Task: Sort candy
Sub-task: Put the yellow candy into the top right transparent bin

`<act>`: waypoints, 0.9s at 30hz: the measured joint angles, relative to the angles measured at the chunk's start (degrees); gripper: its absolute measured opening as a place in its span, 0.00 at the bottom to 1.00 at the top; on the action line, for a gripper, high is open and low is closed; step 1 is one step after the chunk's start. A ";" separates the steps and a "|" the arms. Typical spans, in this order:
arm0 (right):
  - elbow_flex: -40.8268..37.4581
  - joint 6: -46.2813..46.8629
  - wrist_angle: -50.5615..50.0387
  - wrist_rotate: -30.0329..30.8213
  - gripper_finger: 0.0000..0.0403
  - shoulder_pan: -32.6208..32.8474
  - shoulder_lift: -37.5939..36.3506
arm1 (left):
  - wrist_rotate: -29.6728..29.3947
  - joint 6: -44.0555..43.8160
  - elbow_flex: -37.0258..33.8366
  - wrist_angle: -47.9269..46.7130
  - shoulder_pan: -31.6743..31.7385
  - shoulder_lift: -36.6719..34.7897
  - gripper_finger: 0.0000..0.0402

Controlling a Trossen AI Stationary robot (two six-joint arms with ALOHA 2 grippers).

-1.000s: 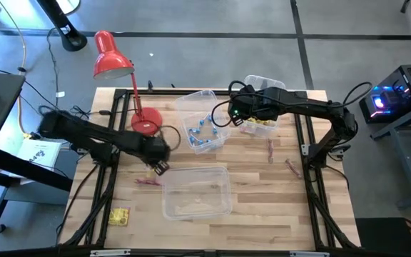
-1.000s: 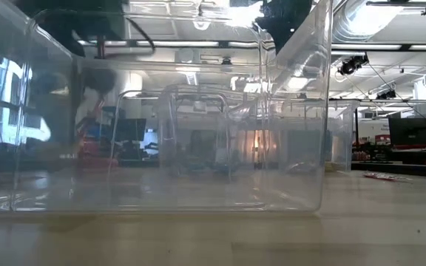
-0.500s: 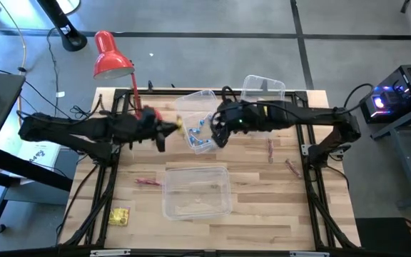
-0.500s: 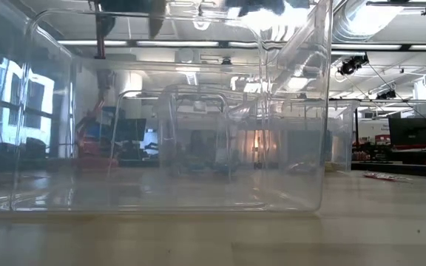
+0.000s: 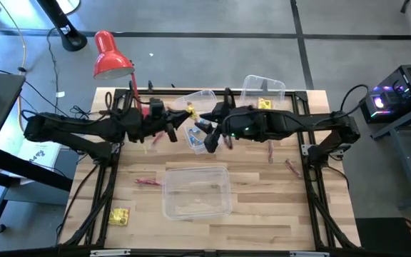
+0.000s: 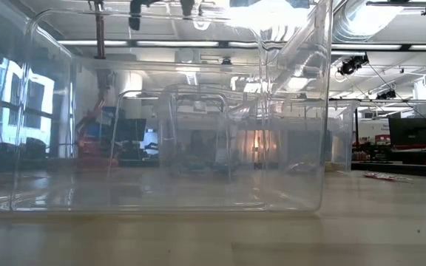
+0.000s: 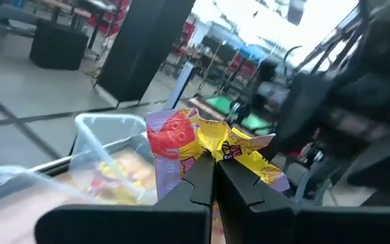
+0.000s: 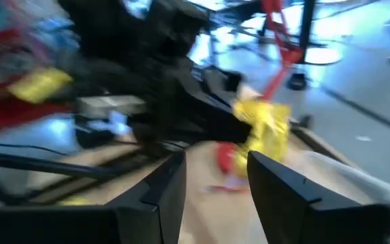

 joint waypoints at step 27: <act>-0.02 4.07 -14.67 19.41 0.00 -1.68 -2.80 | 4.73 4.69 5.73 -5.73 0.00 1.10 0.19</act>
